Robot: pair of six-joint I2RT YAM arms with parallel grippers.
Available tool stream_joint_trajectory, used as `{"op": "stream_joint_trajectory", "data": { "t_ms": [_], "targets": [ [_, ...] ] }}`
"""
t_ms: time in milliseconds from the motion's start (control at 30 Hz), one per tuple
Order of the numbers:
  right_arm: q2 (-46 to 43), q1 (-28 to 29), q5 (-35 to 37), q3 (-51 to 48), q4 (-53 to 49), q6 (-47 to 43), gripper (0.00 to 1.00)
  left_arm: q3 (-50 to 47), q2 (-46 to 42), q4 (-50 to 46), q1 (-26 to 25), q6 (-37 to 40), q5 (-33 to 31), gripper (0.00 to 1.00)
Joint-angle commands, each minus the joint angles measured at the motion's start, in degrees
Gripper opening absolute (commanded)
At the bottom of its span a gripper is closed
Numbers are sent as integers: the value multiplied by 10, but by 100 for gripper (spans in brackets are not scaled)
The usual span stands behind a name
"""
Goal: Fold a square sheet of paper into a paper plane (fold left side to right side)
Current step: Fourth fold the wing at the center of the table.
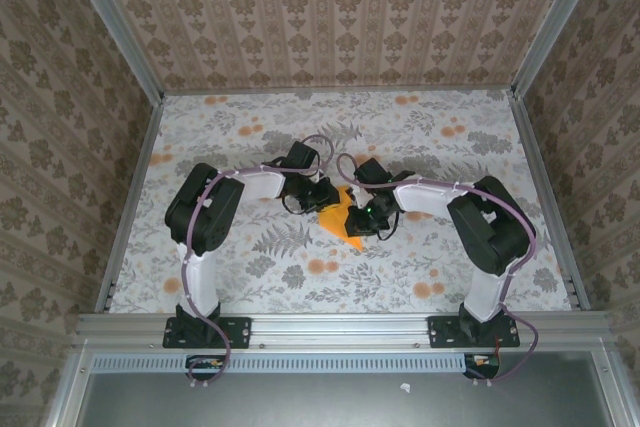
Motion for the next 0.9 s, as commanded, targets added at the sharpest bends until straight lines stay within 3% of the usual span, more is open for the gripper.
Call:
{"op": "stream_joint_trajectory", "data": {
  "t_ms": [0,867],
  "targets": [
    [19,5,13,7,-43,-15,13,-23,14,-51,8,18,-49,15],
    [-18,30,22,-68,-121,5,12,-25,13,-57,17,23,-56,15]
  ]
}}
